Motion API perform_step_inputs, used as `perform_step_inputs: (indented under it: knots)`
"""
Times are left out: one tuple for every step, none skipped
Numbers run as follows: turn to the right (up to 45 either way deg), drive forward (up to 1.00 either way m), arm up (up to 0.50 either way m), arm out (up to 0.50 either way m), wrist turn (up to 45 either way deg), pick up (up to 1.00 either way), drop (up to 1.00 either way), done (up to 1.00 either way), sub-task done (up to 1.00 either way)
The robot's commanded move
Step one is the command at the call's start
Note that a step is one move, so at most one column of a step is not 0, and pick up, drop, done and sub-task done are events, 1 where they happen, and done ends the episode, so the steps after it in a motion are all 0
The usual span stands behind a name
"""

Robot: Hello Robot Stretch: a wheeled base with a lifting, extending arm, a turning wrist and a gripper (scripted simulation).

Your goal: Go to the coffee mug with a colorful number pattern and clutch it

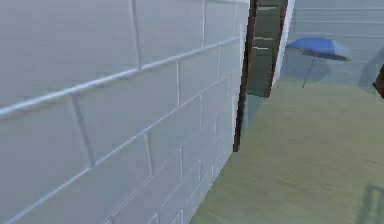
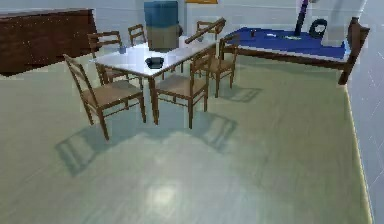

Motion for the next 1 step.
perform_step_inputs:
  knots:
    - [45.0, 0.00, 0.00, 0.00, 0.0, 0.00, 0.00, 0.00, 0.00]
